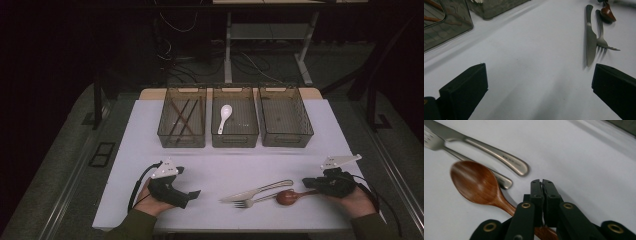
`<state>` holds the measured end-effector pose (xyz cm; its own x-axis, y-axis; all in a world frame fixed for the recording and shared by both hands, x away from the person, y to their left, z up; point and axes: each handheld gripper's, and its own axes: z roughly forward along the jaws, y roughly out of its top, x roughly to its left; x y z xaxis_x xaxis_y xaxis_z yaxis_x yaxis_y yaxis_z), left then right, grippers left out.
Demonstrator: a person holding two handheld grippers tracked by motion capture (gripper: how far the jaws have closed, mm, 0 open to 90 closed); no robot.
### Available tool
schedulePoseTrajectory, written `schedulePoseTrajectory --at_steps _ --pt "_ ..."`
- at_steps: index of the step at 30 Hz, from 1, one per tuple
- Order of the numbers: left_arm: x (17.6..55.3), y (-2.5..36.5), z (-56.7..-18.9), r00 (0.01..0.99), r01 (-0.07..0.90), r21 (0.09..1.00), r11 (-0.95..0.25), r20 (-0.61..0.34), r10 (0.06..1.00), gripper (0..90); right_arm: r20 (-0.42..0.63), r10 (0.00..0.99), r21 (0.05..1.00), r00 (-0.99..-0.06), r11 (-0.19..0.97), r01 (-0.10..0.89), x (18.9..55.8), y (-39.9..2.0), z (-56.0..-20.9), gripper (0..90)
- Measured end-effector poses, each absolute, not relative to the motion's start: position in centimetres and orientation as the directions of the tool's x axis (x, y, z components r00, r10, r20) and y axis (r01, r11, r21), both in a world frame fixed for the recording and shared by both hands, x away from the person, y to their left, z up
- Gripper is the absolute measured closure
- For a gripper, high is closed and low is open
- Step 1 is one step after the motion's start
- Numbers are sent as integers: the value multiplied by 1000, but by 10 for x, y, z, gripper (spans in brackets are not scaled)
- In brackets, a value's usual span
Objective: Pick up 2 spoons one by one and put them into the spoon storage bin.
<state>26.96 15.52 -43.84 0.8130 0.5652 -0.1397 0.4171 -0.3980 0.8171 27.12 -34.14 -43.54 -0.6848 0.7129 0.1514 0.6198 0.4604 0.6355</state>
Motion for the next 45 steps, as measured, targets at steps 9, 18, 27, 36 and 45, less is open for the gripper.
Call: schedulePoseTrajectory --at_steps 9,18,27,36,45 --pt "270 155 -439 815 418 815 -401 -142 562 0 177 567 689 -804 512 513 262 -322 -432 551" --pt "270 155 -439 815 419 816 -399 -144 561 0 147 494 663 -857 594 456 256 -305 -439 516" --pt "270 155 -439 815 420 815 -399 -144 561 0 107 447 631 -888 660 409 251 -299 -443 537" --pt "270 155 -439 817 417 814 -404 -141 559 0 110 419 626 -901 676 390 250 -300 -443 617" --pt "270 155 -439 817 418 814 -405 -141 559 0 110 400 623 -910 686 377 250 -301 -442 803"
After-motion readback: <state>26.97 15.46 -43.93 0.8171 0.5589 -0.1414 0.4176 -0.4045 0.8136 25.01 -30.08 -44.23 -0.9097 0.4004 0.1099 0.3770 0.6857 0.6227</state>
